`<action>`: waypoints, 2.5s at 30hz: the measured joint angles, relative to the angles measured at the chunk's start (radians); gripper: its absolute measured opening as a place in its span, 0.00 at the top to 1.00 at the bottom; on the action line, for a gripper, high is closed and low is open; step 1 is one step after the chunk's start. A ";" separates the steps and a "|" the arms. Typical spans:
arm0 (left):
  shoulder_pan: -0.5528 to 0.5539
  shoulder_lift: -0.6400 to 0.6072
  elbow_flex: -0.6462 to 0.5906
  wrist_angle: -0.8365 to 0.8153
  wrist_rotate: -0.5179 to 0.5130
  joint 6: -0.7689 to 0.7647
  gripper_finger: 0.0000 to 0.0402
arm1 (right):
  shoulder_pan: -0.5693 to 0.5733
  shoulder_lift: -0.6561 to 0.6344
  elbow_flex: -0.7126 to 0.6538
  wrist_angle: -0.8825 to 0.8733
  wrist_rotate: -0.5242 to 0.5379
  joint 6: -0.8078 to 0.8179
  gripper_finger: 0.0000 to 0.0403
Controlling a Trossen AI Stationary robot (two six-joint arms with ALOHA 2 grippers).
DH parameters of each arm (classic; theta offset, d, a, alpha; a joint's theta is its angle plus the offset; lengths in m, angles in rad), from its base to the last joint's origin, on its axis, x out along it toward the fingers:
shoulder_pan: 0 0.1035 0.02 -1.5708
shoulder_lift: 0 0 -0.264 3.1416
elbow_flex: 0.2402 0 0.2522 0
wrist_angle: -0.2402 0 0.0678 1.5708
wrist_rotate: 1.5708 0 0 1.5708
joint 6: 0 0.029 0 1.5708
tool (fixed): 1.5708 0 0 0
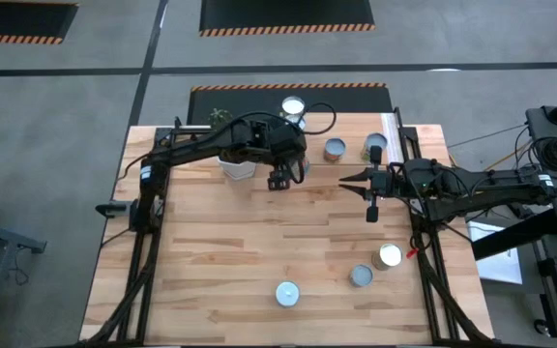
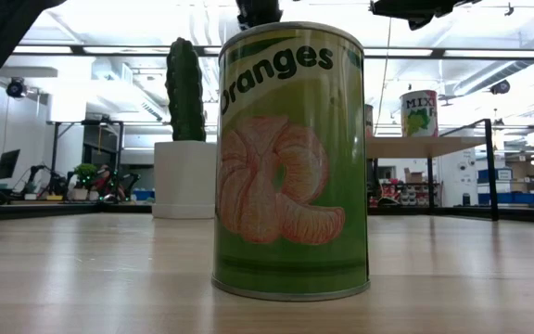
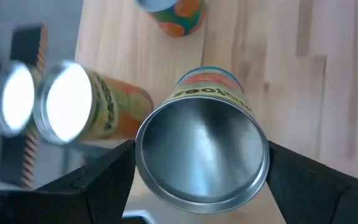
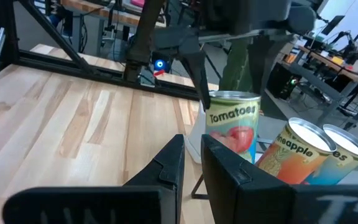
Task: Pick and place cans onto a shelf
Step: Put the canned tomatoes on the shelf
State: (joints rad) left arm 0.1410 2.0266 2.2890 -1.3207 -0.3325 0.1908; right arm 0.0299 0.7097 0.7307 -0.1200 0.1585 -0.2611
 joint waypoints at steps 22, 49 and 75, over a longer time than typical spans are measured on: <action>0.077 0.000 -0.017 0.114 0.022 0.139 0.21 | 0.000 0.000 0.000 -0.001 0.000 -0.013 0.89; 0.082 0.061 -0.013 0.170 0.053 0.135 0.20 | -0.001 0.000 0.000 -0.002 0.028 -0.027 0.89; 0.063 0.025 -0.012 0.151 0.051 0.128 0.14 | -0.001 0.000 0.000 -0.003 0.053 -0.030 0.89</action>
State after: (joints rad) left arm 0.2037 2.0519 2.2772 -1.1694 -0.2818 0.3184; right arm 0.0292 0.7097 0.7307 -0.1226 0.2115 -0.2913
